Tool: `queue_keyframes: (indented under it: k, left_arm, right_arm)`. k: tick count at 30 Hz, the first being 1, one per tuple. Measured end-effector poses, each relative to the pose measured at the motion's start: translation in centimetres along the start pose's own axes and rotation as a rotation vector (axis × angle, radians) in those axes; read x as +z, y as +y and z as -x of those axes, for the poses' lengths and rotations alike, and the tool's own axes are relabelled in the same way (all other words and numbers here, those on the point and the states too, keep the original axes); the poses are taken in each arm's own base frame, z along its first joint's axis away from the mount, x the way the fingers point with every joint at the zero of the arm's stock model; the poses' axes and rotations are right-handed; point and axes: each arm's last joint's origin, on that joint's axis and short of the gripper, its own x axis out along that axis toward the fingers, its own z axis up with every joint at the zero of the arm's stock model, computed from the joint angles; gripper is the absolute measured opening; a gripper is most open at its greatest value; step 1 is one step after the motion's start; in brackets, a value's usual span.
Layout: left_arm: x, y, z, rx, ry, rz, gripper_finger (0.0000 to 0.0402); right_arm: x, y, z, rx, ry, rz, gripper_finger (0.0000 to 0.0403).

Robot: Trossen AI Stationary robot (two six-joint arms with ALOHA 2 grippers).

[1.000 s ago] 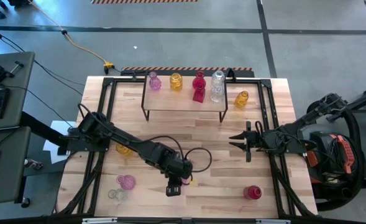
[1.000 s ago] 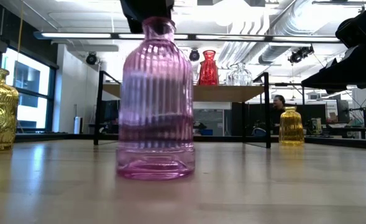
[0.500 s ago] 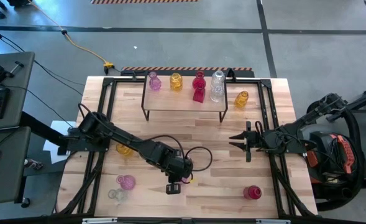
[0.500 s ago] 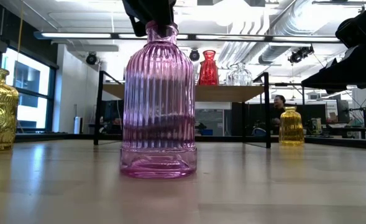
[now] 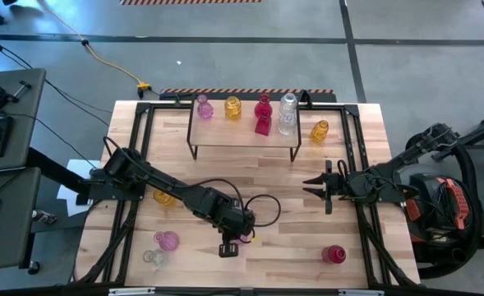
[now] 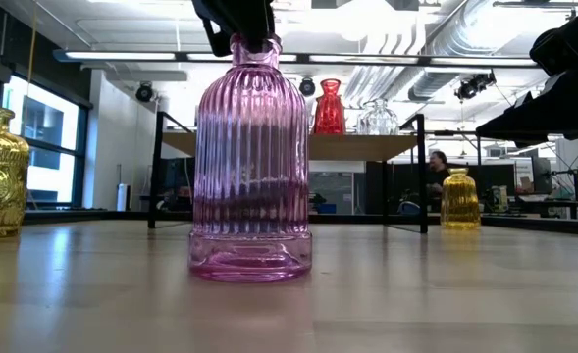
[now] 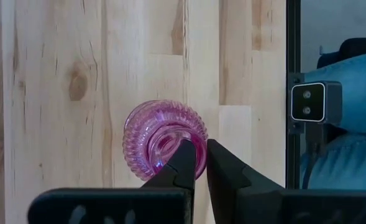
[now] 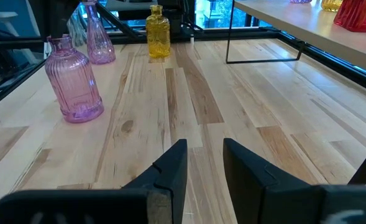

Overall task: Sort vases onto shelf
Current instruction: Put the right purple vase on the shelf aligned with the other purple vase

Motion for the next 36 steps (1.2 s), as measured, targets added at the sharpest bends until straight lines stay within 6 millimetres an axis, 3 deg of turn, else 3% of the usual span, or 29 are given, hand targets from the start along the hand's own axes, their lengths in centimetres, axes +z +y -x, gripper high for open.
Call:
queue_keyframes:
  k: [36]
  left_arm:
    - [-0.7,0.0,3.0,0.076,0.092,-0.015,0.0007]
  right_arm:
    - [0.0,0.0,0.0,0.000,0.003,0.002,0.0087]
